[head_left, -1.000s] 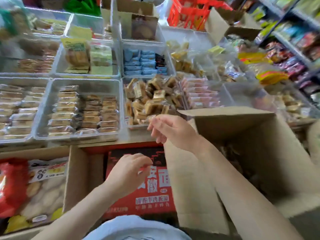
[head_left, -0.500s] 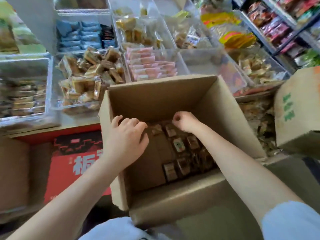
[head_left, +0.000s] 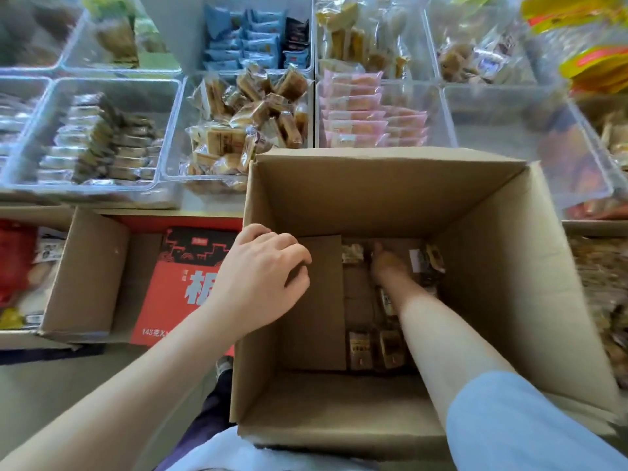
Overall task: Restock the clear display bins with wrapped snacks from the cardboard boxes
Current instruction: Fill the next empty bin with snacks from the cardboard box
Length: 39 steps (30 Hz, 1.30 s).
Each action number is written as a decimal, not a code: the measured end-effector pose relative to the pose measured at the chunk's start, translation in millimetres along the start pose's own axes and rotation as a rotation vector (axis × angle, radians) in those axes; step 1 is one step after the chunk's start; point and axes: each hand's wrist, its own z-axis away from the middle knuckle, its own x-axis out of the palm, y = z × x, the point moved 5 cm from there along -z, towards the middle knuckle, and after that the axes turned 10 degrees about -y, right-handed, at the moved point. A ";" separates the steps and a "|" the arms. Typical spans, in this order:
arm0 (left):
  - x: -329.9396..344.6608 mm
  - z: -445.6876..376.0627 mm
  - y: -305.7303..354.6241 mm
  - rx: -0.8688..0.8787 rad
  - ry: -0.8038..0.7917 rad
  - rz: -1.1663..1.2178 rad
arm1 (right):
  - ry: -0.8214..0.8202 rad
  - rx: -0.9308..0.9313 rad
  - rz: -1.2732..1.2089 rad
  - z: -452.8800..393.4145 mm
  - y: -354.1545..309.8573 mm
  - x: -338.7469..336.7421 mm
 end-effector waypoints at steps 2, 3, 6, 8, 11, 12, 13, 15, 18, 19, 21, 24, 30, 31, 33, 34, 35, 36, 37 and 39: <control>0.1 -1.3 -1.2 0.005 0.007 0.009 | 0.010 0.023 -0.072 3.9 1.4 -8.3; 0.2 -1.8 -1.3 0.011 0.017 0.017 | 0.020 0.031 -0.146 7.9 2.0 -16.9; 0.3 -1.9 0.1 0.022 0.047 0.042 | -0.045 -0.023 -0.526 36.3 -1.6 -49.3; -0.3 0.0 -0.1 0.018 0.084 0.103 | -0.249 -0.151 -0.820 69.0 -15.8 -66.2; -4.9 4.8 -4.1 -0.006 0.121 0.286 | -0.527 -0.462 -1.070 135.7 -50.0 -89.2; -9.5 5.8 -6.9 -0.015 0.140 0.362 | -0.578 -0.588 -1.108 158.7 -62.6 -96.4; -16.2 6.5 -11.0 -0.015 0.167 0.425 | -0.619 -0.705 -1.136 182.6 -76.4 -102.5; -36.0 7.0 -21.1 0.021 0.251 0.502 | -0.669 -0.886 -1.167 229.0 -107.0 -111.0; -76.8 11.3 -50.1 0.022 0.353 0.711 | -0.611 -0.942 -1.085 275.1 -160.6 -111.9; -91.1 14.7 -65.0 -0.005 0.374 0.812 | -0.585 -0.917 -1.012 285.7 -179.6 -110.1; -114.1 23.5 -105.8 -0.069 0.380 1.045 | -0.505 -0.850 -0.870 298.9 -216.6 -105.3; -127.7 37.1 -184.7 -0.187 0.304 1.264 | -0.213 -0.758 -0.716 297.4 -271.1 -105.9; -97.9 61.9 -307.5 -0.366 0.098 1.421 | -0.106 -0.751 -0.613 269.1 -411.7 -54.8; -93.2 63.6 -323.3 -0.343 0.071 1.356 | -0.080 -0.748 -0.594 265.6 -431.3 -46.2; -88.2 67.5 -355.8 -0.285 0.030 1.208 | -0.043 -0.731 -0.560 254.8 -461.7 -34.5; -84.0 69.4 -375.4 -0.273 0.010 1.110 | -0.037 -0.717 -0.538 246.8 -472.8 -30.7; -78.9 71.7 -397.8 -0.294 -0.008 0.972 | -0.027 -0.698 -0.516 239.0 -482.1 -29.4; -74.1 74.9 -421.2 -0.342 -0.022 0.809 | 0.005 -0.677 -0.498 227.9 -489.5 -30.3; -67.8 77.5 -444.6 -0.390 -0.032 0.650 | 0.050 -0.660 -0.484 215.9 -497.0 -33.2; -51.8 81.0 -480.6 -0.430 -0.088 0.398 | 0.166 -0.627 -0.415 193.2 -512.2 -42.4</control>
